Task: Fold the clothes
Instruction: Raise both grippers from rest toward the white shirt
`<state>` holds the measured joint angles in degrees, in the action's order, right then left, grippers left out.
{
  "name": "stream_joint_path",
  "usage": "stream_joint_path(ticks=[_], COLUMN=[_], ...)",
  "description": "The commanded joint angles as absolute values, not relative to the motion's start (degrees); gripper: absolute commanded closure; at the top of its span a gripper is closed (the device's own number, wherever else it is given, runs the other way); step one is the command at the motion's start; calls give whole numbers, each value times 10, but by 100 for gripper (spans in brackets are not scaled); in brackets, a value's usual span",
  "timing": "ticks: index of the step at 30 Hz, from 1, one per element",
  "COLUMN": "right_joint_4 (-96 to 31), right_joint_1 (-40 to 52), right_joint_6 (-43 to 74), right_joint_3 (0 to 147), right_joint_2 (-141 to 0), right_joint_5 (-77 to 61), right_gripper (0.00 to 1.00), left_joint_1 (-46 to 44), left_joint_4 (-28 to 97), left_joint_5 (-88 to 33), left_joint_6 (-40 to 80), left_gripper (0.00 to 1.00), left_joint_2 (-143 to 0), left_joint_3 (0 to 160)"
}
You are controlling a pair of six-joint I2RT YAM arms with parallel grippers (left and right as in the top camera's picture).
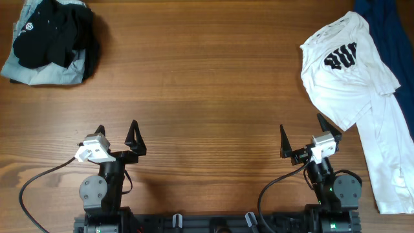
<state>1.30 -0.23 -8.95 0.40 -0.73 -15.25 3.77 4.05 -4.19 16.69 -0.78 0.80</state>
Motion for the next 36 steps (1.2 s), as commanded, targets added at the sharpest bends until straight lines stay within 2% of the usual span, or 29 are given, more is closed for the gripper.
stream_joint_path(ticks=[1,5,8,14,18,23,30,36], right_joint_4=[14,14,13,13,14,32,122,122], right_joint_1=[1,1,0,1,1,1,0,0], right_joint_6=[-95,-94,-229,-375,-375,-371,-111,-102], right_joint_3=[3,3,3,3,3,3,9,48], right_joint_2=[-6,-6,-6,-6,-6,-6,-7,-44], right_joint_5=[-161,-161,-149,-150,-157,-255,-177,-165], right_gripper=[0,0,0,0,0,0,0,0], left_joint_1=[41,41,41,41,41,41,41,41], left_joint_4=[41,41,41,41,41,41,39,52], left_joint_5=[-38,-38,-38,-38,-38,-41,-67,-93], left_joint_6=[172,172,172,172,172,172,172,140], left_gripper=[0,0,0,0,0,0,0,0], left_joint_2=[-2,-2,-2,-2,-2,-2,-5,-42], left_joint_3=[3,3,3,3,3,3,4,24])
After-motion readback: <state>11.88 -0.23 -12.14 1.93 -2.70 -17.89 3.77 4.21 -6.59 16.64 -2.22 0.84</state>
